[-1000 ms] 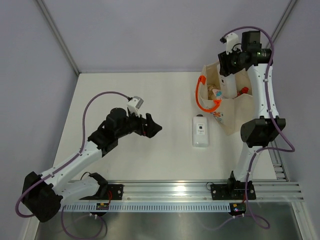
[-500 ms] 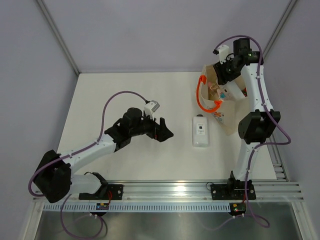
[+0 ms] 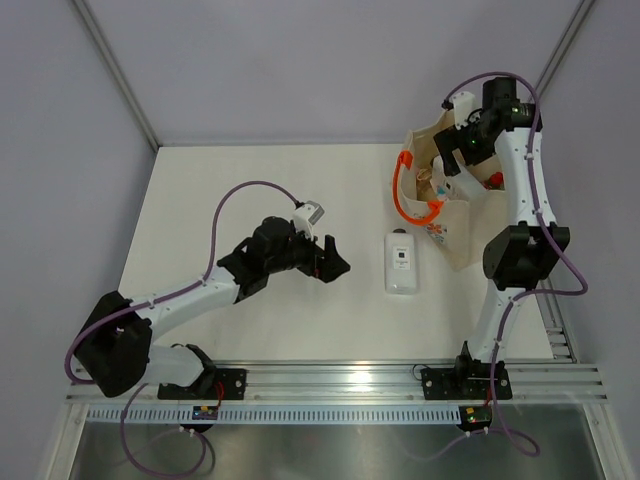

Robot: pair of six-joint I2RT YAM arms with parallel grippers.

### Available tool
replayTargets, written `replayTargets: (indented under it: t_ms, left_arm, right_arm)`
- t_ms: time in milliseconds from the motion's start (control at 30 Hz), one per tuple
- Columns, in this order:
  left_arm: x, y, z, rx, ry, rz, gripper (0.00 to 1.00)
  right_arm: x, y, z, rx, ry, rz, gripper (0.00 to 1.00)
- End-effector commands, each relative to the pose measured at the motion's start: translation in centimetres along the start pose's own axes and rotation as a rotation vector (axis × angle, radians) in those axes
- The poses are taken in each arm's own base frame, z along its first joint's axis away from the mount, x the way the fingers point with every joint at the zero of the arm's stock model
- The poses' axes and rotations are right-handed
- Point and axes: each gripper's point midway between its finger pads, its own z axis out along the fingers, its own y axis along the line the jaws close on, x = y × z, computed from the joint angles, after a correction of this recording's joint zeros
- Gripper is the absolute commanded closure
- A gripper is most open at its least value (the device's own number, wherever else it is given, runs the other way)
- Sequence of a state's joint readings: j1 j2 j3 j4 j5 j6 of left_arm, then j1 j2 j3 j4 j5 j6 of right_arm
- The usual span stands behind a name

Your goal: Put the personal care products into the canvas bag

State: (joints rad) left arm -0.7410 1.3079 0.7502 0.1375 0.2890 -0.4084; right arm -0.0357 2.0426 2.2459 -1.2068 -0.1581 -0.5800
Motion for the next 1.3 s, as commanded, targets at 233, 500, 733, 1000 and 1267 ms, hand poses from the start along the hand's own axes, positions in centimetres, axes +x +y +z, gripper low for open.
replayTargets:
  t_ms: [233,500,733,1000,1267]
  left_arm:
    - [-2.7,-0.5,1.1,-0.047,-0.08,-0.036,0.01]
    - [-1.2,-3.1,2.9,-0.072,-0.006,-0.006,0.01]
    - [0.5,-2.7,6.0,-0.131,0.059,-0.081,0.01]
    - [0.7,-1.7,7.2,-0.183,0.075,-0.086,0.01]
    - [-0.4,-0.3,0.8,-0.293,0.017,-0.013,0.01]
  right_arm:
    - [-5.5,0.0,-9.8,0.028,-0.329,0.032,0.01]
    - [-6.1,3.9,-12.8,-0.174,-0.478,0.075,0.0]
    - [-5.1,8.1,-13.5,-0.34,-0.553,0.09,0.0]
    - [-2.6,10.5,-11.4,-0.435,-0.461,-0.01,0.02]
    - [2.1,19.7,-5.0,-0.276,-0.199,-0.613,0.01]
